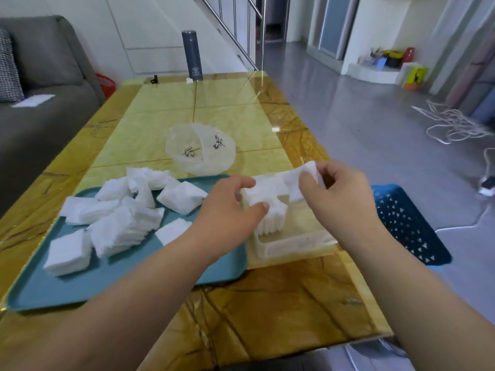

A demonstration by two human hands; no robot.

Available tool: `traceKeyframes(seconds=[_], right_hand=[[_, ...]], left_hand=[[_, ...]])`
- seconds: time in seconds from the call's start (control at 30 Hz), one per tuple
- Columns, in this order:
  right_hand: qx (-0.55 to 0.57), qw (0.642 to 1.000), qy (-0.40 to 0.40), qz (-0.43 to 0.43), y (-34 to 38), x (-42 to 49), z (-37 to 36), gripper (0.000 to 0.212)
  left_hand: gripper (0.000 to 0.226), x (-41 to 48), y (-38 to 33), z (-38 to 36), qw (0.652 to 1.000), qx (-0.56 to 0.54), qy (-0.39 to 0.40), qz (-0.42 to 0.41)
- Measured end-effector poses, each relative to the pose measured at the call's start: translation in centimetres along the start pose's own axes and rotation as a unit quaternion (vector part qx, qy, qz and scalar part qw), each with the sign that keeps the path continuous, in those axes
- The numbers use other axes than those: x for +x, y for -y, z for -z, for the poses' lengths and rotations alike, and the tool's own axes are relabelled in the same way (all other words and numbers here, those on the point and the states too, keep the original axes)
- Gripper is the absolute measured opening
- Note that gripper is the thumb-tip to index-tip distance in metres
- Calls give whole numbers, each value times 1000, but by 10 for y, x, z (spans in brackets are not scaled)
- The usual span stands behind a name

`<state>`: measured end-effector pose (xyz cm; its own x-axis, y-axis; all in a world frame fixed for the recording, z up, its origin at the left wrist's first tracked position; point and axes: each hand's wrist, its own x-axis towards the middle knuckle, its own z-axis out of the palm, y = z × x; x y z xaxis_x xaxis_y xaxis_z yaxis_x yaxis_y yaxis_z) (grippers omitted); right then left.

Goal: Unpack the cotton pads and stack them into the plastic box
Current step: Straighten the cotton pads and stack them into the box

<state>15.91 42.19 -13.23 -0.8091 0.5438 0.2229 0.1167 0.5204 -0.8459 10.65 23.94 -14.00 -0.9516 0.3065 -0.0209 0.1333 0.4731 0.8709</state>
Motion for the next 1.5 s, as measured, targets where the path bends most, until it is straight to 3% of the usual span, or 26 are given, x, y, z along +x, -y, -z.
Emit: traceKeyframes(seconds=[0.1, 0.3, 0.4, 0.5, 0.6, 0.67, 0.9, 1.0, 1.1, 1.17, 1.3, 1.5], right_hand=[[-90, 996, 3, -13, -13, 6, 4, 18], [-220, 971, 76, -63, -18, 11, -23, 31], [-232, 965, 89, -83, -6, 11, -29, 13], [-205, 970, 105, -73, 6, 6, -30, 29], [-196, 964, 170, -62, 12, 0, -24, 19], [-205, 956, 206, -49, 12, -2, -22, 40], [-250, 954, 165, -30, 17, -5, -23, 53], [-291, 949, 123, -6, 28, -9, -24, 43], [-229, 964, 86, 102, 41, -20, -35, 38], [-150, 972, 102, 148, 51, -31, -50, 38], [-46, 963, 249, 88, 61, -52, -92, 33], [-114, 941, 316, 39, 51, -55, -128, 21]], left_hand=[[62, 0, -3, -16, 999, 35, 32, -8], [55, -7, 11, -21, 995, 73, 39, -51], [52, -9, 22, -19, 995, 72, 45, -57], [47, -11, 30, -18, 994, 79, 49, -64], [44, -12, 34, -20, 994, 80, 42, -69], [43, -12, 35, -20, 994, 78, 40, -69], [44, -19, 35, -13, 992, 80, 35, -91], [36, -29, 36, 4, 991, 85, 23, -103], [26, -38, 49, 38, 985, 137, -15, -108], [21, -41, 61, 65, 979, 176, -43, -93], [31, -42, 78, 101, 967, 249, -50, -8], [53, -34, 95, 102, 982, 179, -26, 57]])
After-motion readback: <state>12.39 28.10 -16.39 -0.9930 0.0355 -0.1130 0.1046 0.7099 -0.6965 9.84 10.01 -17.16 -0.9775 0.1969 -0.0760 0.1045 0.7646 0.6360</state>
